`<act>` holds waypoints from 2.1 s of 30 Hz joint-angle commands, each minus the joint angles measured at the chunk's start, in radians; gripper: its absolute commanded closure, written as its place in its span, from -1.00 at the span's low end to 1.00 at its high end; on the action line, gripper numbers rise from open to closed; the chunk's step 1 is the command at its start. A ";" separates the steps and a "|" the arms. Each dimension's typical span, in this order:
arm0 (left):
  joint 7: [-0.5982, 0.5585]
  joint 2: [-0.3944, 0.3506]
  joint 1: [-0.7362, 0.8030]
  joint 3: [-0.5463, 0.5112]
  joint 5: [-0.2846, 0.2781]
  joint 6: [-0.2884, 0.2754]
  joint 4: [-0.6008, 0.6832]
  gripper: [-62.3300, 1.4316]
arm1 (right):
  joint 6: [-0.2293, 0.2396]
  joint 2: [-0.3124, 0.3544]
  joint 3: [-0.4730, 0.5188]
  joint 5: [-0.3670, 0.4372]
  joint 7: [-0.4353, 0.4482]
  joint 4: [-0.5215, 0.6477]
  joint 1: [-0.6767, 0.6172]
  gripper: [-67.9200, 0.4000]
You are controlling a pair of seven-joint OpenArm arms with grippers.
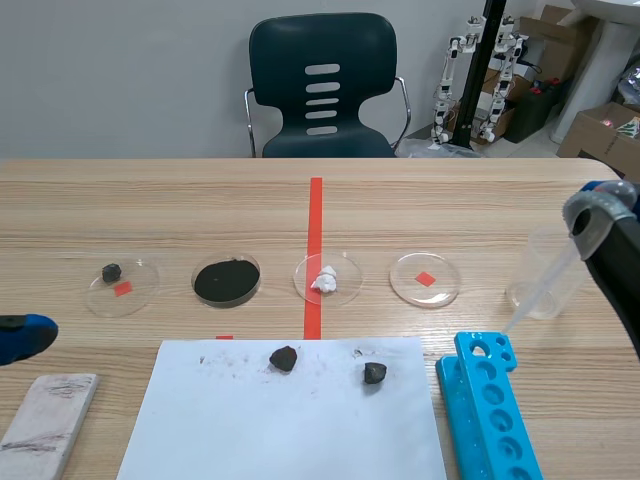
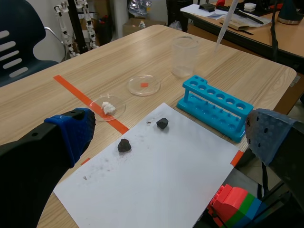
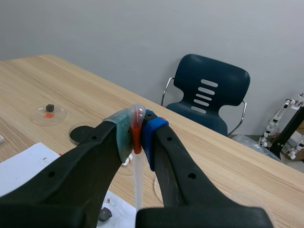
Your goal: Draw acid from the petri dish
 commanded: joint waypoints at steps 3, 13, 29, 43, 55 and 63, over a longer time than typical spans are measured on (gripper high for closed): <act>-0.018 0.002 -0.003 -0.006 -0.011 0.002 0.007 -1.00 | 0.000 0.002 0.007 0.008 0.014 0.004 -0.002 0.96; -0.018 0.002 -0.003 -0.006 -0.011 0.002 0.007 -1.00 | 0.000 0.002 0.007 0.008 0.014 0.003 -0.002 0.96; -0.018 0.002 -0.003 -0.006 -0.011 0.002 0.007 -1.00 | -0.001 0.002 0.006 -0.018 -0.025 0.003 0.048 0.96; -0.018 0.002 -0.003 -0.006 -0.011 0.002 0.007 -1.00 | -0.001 0.002 0.004 0.003 -0.220 -0.017 0.329 0.96; -0.018 0.002 -0.003 -0.006 -0.011 0.002 0.007 -1.00 | 0.000 0.002 -0.053 0.042 -0.297 -0.272 0.650 0.96; -0.018 0.002 -0.003 -0.006 -0.011 0.002 0.007 -1.00 | 0.009 0.002 -0.140 0.040 -0.301 -0.443 0.819 0.96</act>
